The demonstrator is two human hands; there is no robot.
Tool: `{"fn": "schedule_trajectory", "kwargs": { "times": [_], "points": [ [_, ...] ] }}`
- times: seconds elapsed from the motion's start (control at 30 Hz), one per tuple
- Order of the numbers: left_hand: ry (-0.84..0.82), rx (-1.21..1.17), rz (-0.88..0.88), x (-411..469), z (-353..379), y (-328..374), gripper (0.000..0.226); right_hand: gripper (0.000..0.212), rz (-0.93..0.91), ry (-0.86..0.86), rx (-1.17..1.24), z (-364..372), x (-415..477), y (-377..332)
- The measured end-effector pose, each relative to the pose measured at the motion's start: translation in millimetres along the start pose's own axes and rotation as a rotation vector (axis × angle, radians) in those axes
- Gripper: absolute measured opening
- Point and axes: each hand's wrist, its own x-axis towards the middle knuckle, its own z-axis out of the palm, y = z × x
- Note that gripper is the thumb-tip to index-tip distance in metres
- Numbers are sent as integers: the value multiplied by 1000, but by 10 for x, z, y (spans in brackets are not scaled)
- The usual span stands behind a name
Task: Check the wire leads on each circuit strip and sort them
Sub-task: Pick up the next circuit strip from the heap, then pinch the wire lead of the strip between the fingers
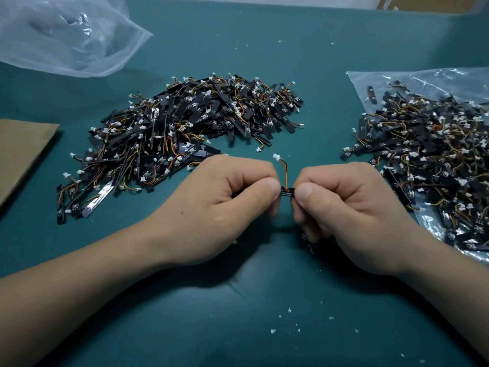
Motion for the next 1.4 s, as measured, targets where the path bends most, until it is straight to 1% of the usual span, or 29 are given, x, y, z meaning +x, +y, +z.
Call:
{"fn": "schedule_trajectory", "kwargs": {
  "times": [0.1,0.2,0.33,0.4,0.43,0.5,0.57,0.6,0.63,0.7,0.73,0.8,0.87,1.0,1.07,1.13,1.2,1.27,1.33,1.4],
  "points": [
    [3,-92,-6,-9,-7,1,31,32,-7,5,23,-8,5,8],
    [-4,-62,-5,-11,-14,-13,30,34,-3,0,24,-8,5,20],
    [-13,-82,-20,-9,-14,-23,29,36,3,-83,113,-43,4,52],
    [26,-104,5,-15,11,-18,25,37,-17,-76,125,-42,1,66],
    [92,-110,24,-21,22,-19,25,36,-48,-20,133,-29,-3,68],
    [291,-36,49,-29,28,-28,37,30,-117,181,195,-6,-6,73],
    [447,200,23,-29,33,-49,42,19,-111,323,302,-7,9,94],
    [454,332,-28,-28,41,-55,43,19,-89,347,307,-5,20,109],
    [404,460,-88,-24,49,-56,45,20,-70,347,271,0,28,126],
    [242,653,-176,-8,82,-48,49,20,-48,300,158,9,35,148],
    [182,697,-190,-4,101,-45,49,17,-42,257,108,22,28,145],
    [128,712,-159,-14,109,-40,46,14,-40,190,31,34,10,135],
    [134,642,-94,-25,100,-57,41,13,-35,188,4,33,1,132],
    [277,478,18,0,107,-86,51,11,-9,290,23,36,15,133],
    [317,415,54,13,101,-71,47,12,11,340,-43,42,24,144],
    [345,350,78,9,86,-36,38,16,37,335,-123,45,29,153],
    [381,379,62,6,71,-26,36,16,56,278,-253,59,32,143],
    [385,466,-29,25,53,-47,44,14,36,222,-391,77,29,123],
    [352,463,-114,33,55,-69,51,13,22,201,-454,85,28,113],
    [312,426,-117,24,70,-76,52,17,24,209,-484,81,28,114]
  ]
}}
